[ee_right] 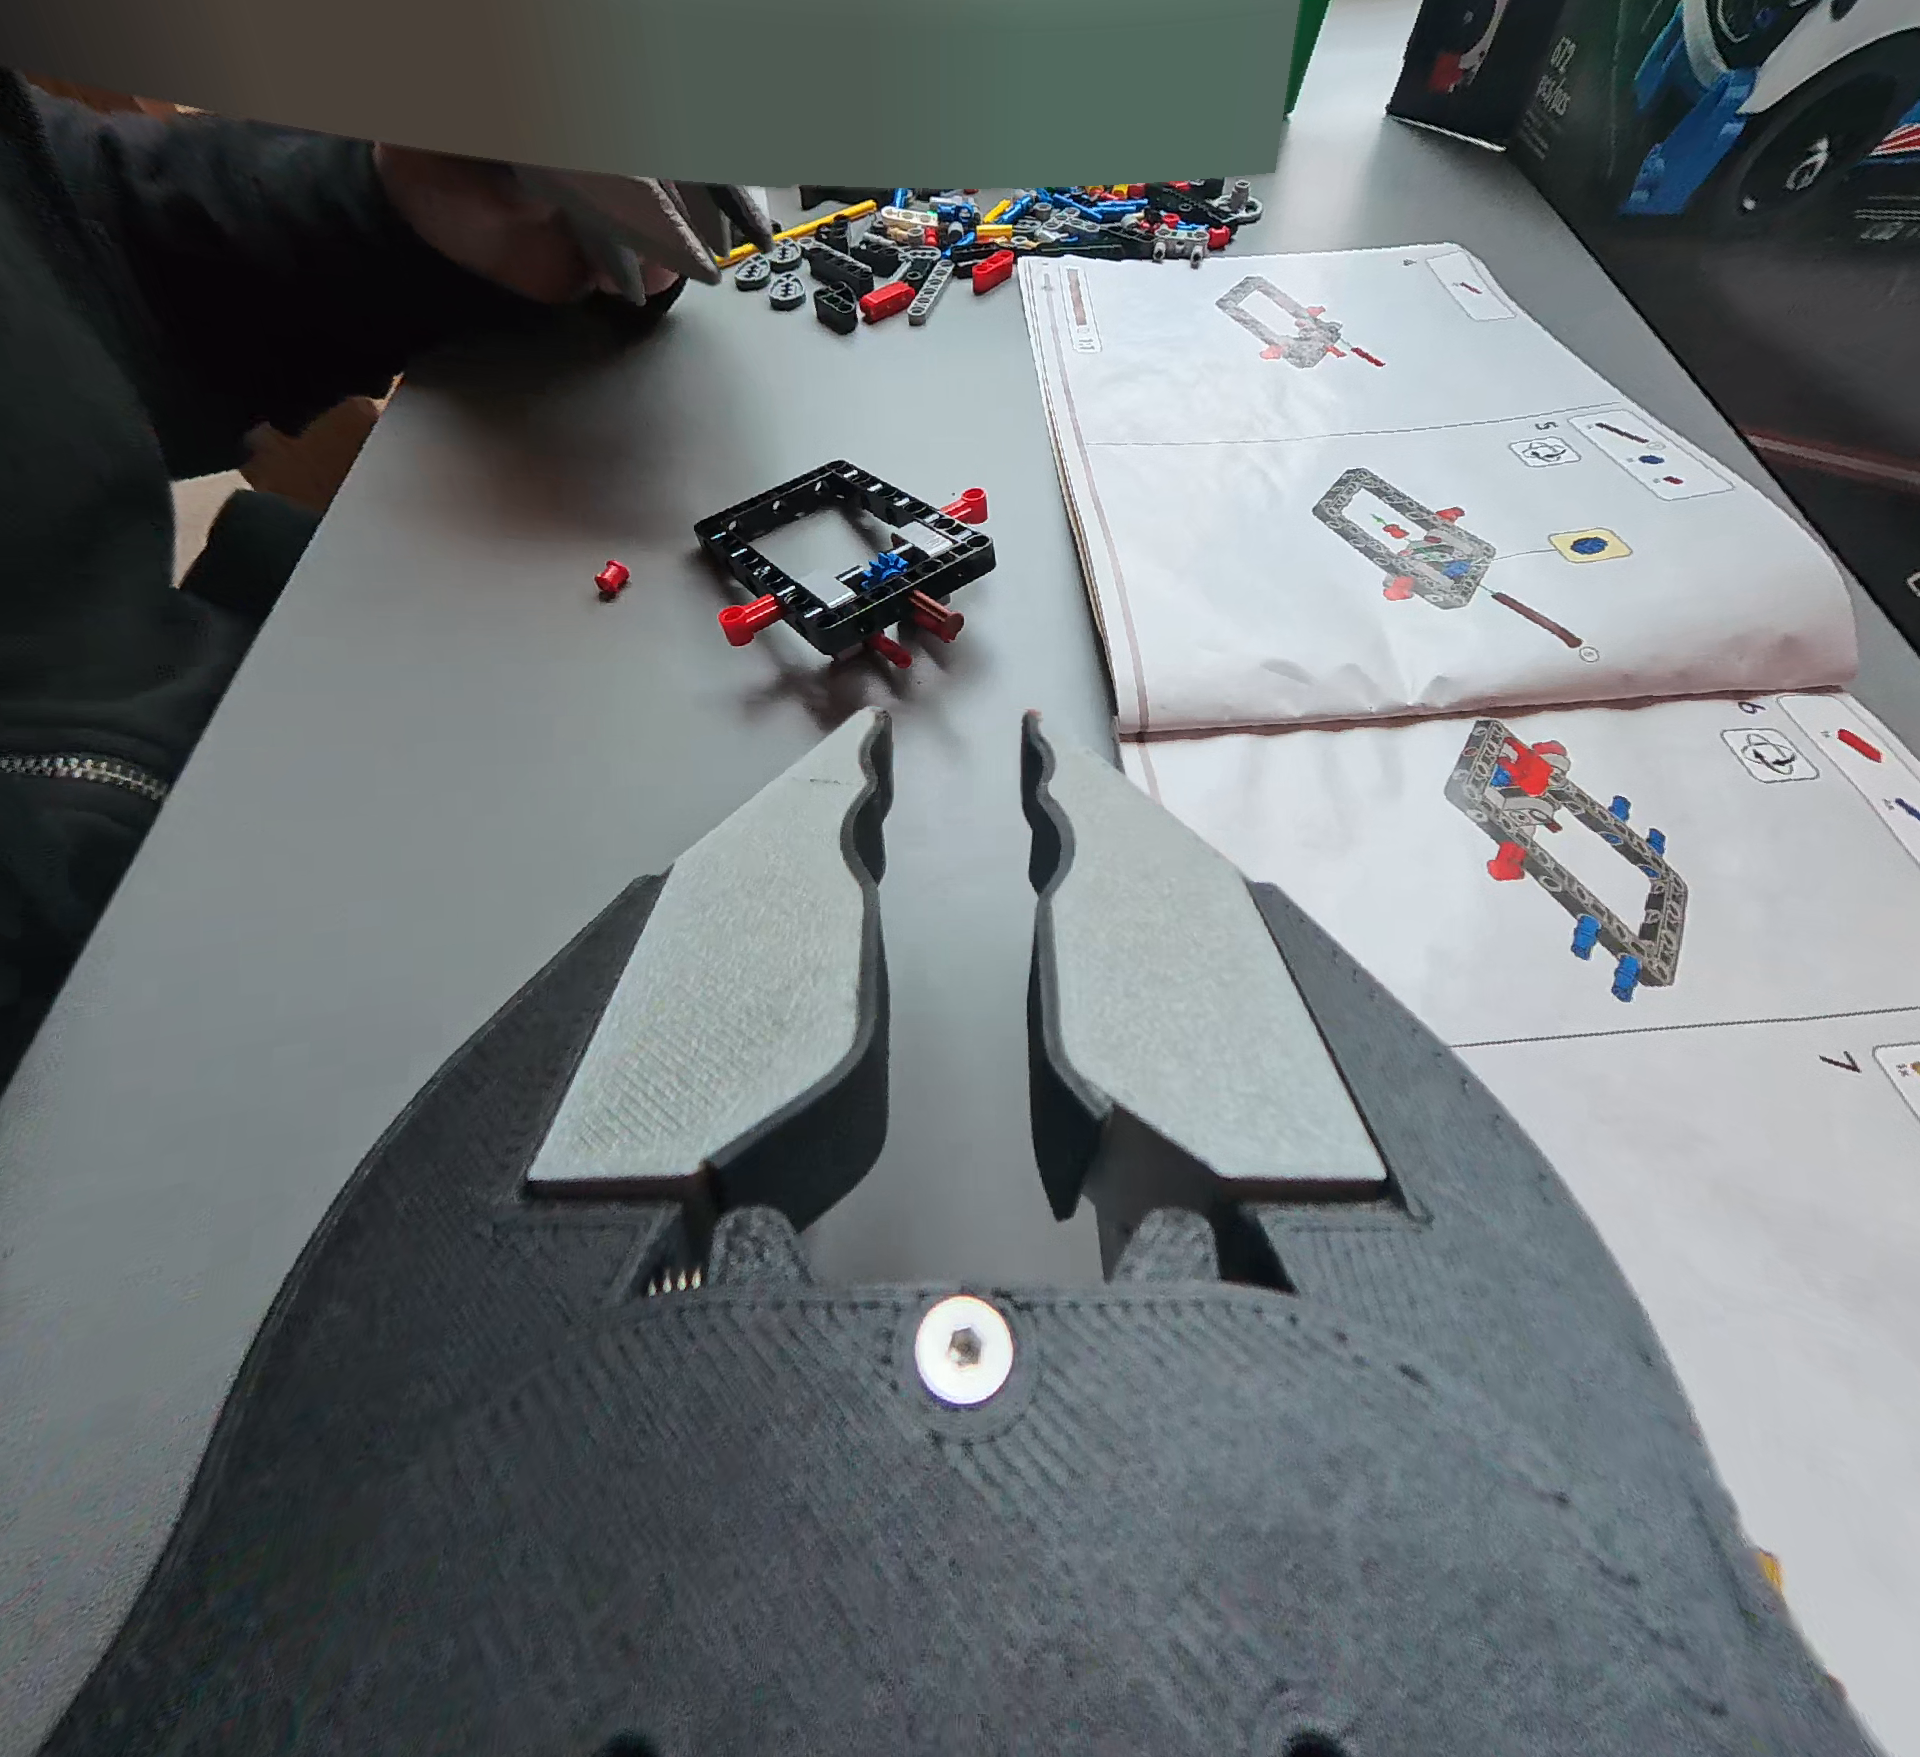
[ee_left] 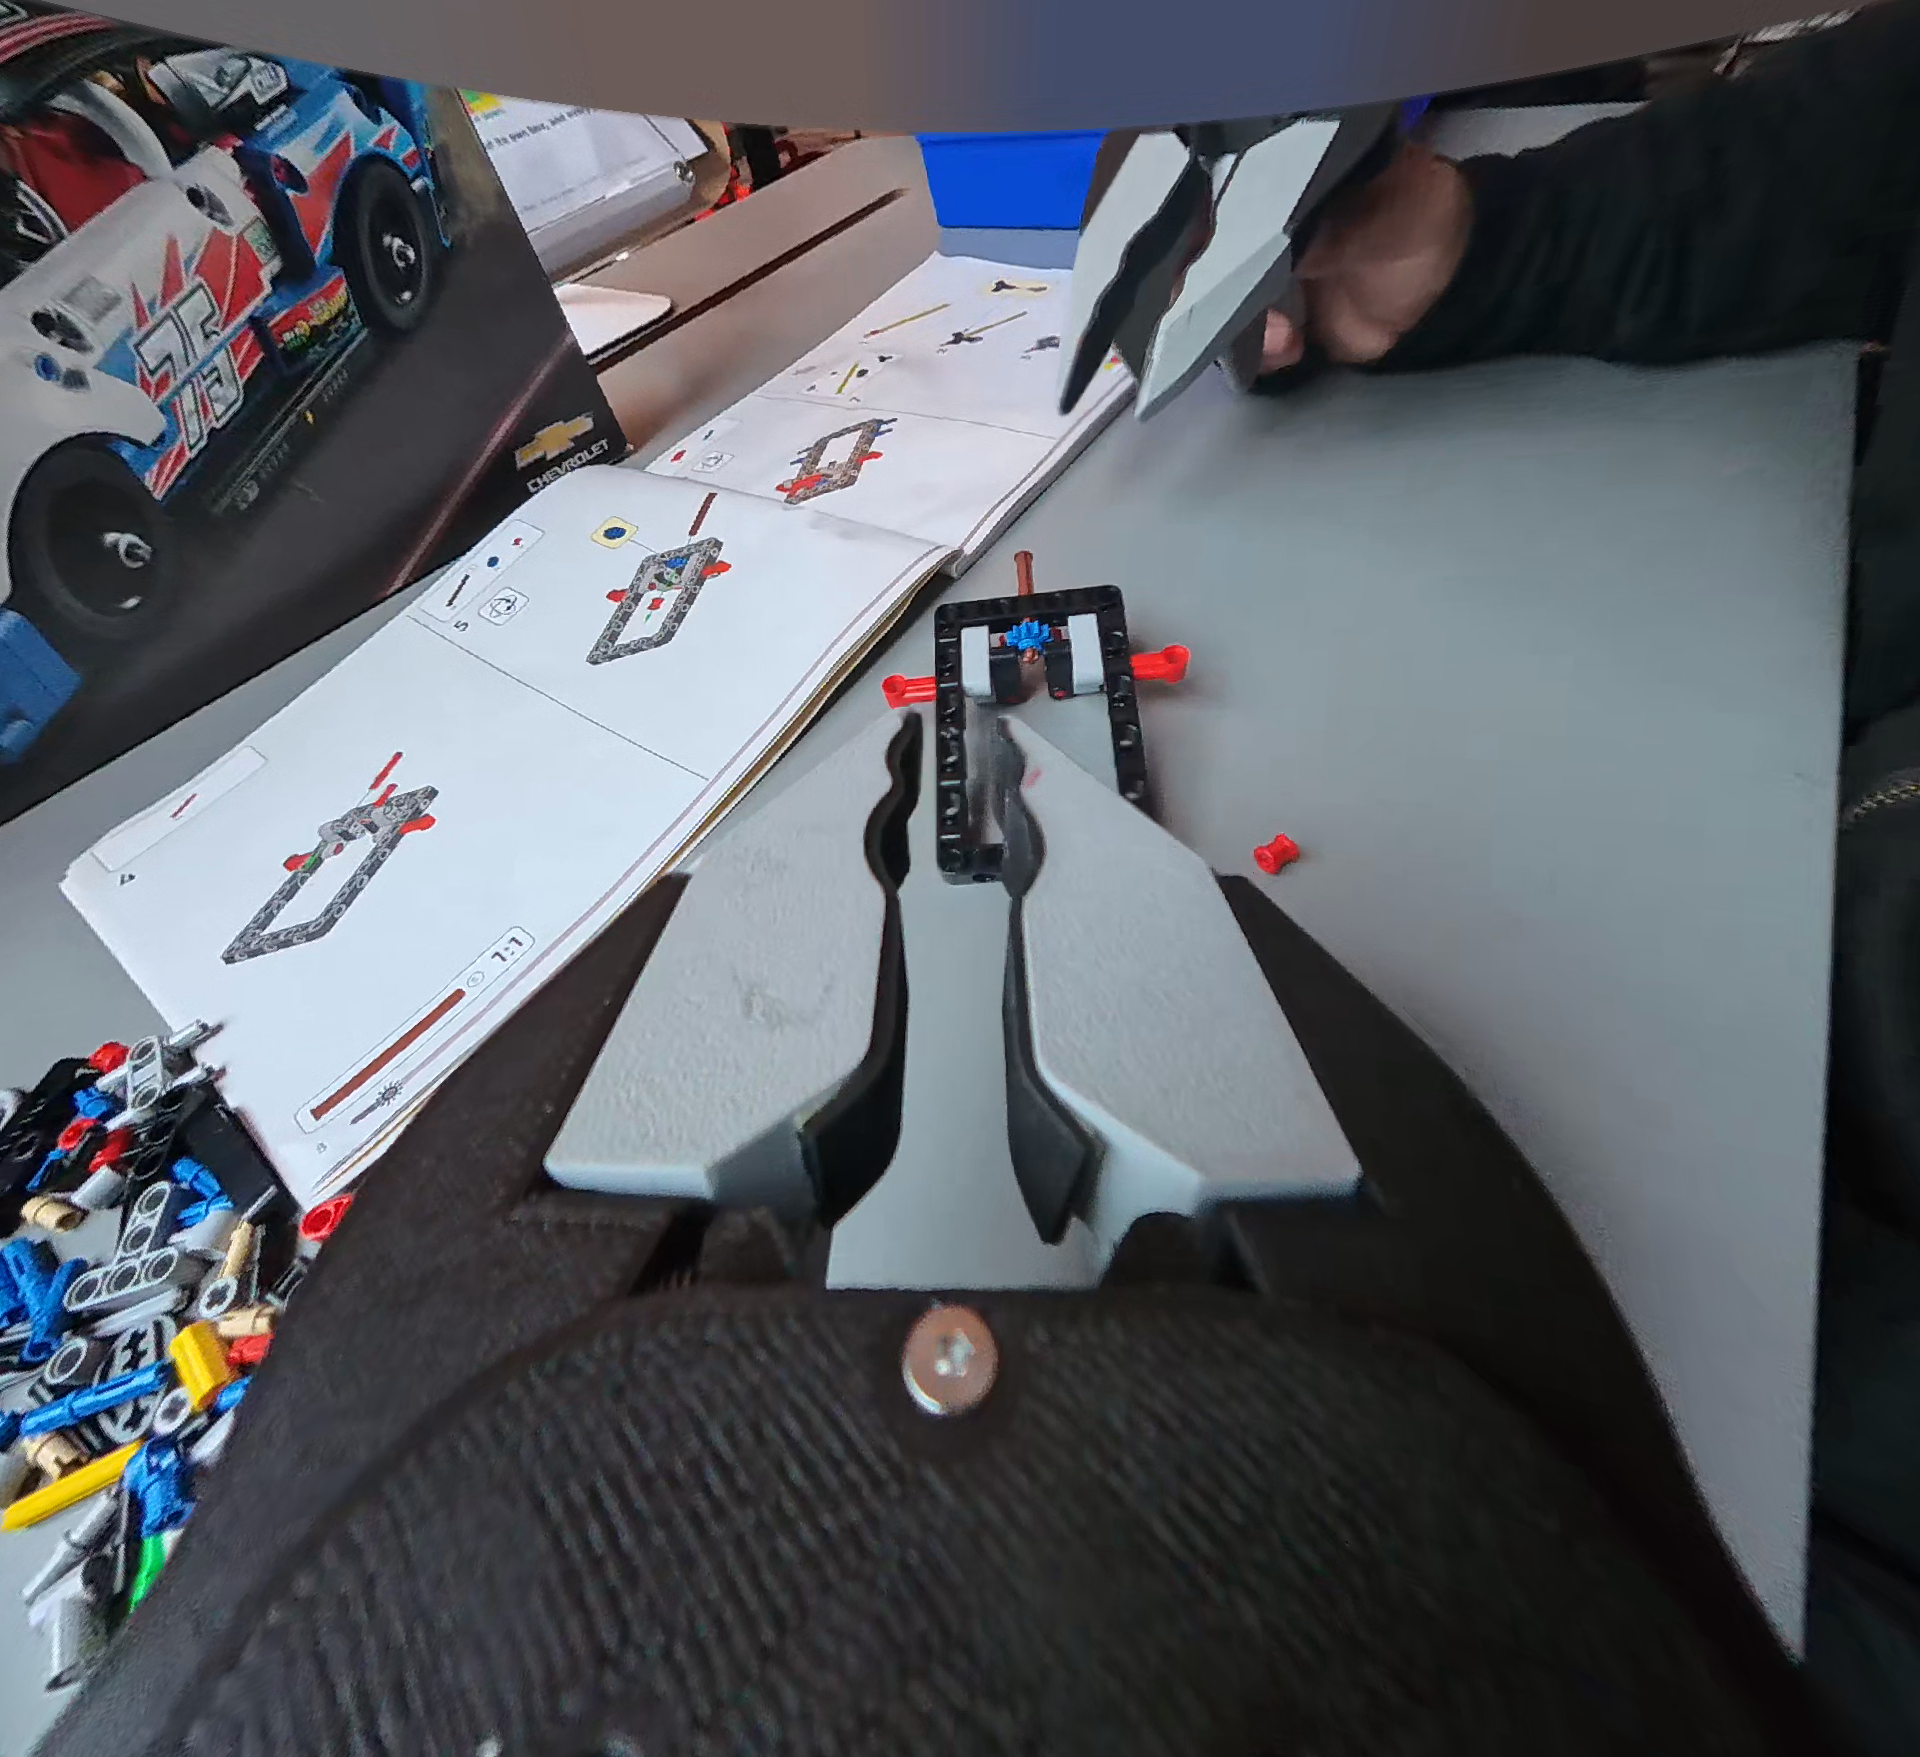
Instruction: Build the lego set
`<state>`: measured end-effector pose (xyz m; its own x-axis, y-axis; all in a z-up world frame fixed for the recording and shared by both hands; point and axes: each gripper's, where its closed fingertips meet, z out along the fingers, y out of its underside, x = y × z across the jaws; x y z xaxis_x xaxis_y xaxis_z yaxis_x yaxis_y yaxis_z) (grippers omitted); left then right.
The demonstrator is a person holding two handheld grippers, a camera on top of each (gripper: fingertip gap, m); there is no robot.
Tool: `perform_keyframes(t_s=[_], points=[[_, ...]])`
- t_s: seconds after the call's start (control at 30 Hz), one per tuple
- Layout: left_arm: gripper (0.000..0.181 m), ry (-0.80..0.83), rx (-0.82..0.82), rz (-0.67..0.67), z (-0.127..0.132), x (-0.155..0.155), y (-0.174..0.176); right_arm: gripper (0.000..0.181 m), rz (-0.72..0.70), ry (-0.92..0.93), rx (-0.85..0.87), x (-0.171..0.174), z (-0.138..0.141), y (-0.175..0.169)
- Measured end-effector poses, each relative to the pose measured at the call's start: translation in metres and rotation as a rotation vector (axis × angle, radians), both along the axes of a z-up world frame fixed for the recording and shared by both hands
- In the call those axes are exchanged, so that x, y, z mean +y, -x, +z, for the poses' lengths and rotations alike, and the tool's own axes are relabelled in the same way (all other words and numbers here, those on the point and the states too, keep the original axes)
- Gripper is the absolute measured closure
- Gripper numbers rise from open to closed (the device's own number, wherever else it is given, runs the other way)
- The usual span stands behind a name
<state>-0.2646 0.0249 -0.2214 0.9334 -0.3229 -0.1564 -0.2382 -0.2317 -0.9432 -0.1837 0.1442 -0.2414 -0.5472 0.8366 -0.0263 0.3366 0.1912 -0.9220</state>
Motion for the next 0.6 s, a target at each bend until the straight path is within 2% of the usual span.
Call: perform_keyframes(t_s=[0.6], points=[[0.17, -0.016, -0.075, 0.012, 0.006, -0.001, 0.008, 0.158, -0.047, 0.007, 0.022, 0.014, 0.003, 0.022]])
